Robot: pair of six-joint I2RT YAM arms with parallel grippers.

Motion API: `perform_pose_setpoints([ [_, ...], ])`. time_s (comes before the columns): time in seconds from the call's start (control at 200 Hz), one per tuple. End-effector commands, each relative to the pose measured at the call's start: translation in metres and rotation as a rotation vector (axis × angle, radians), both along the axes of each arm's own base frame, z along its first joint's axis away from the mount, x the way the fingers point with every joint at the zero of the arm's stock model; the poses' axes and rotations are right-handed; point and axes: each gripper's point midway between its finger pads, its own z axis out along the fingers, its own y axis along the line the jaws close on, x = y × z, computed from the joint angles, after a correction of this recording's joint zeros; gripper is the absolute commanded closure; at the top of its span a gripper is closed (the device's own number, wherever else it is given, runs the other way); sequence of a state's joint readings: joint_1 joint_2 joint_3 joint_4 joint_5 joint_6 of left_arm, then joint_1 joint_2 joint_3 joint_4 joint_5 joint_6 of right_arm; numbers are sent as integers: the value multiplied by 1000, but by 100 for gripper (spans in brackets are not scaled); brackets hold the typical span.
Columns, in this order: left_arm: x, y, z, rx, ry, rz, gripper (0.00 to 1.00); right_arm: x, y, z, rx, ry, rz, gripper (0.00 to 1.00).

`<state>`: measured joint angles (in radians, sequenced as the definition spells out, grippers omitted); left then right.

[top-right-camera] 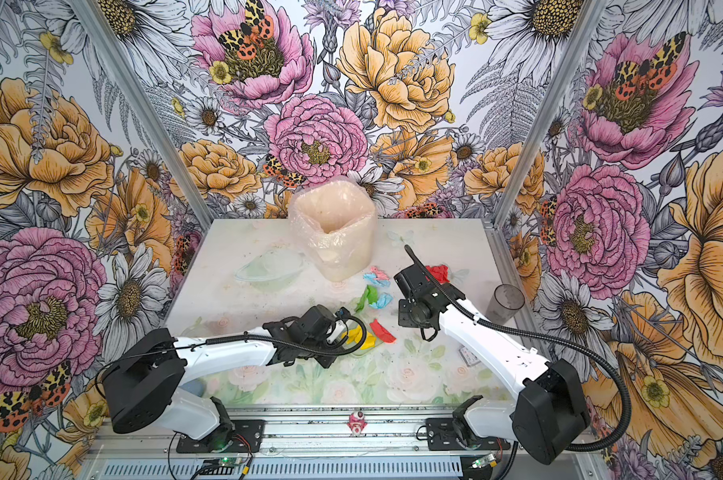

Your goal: Sweep away the paper scraps from the table

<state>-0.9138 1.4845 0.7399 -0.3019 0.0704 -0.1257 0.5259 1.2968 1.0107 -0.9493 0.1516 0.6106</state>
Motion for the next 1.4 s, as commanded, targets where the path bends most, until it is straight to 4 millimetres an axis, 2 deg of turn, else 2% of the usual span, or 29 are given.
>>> perform_pose_setpoints([
  [0.0,-5,4,-1,9,8,9,100,-6,-10,-7,-72,41,12,100],
  [0.2,-6,0,-6,21,22,-3,100,-9,7,-14,-63,77,59,100],
  [0.596,-9,-8,-13,41,30,-28,100,-13,57,-16,38,88,186,100],
  [0.861,-5,-13,-11,18,11,-20,100,-34,69,-25,66,142,273,100],
  [0.986,-3,-16,-11,-4,0,-20,100,-27,64,-12,55,80,259,100],
  [1.221,4,-17,-7,-47,-72,2,100,3,39,40,105,-90,164,100],
  [1.391,8,-14,-9,-41,-93,24,100,15,18,69,149,-158,114,100],
])
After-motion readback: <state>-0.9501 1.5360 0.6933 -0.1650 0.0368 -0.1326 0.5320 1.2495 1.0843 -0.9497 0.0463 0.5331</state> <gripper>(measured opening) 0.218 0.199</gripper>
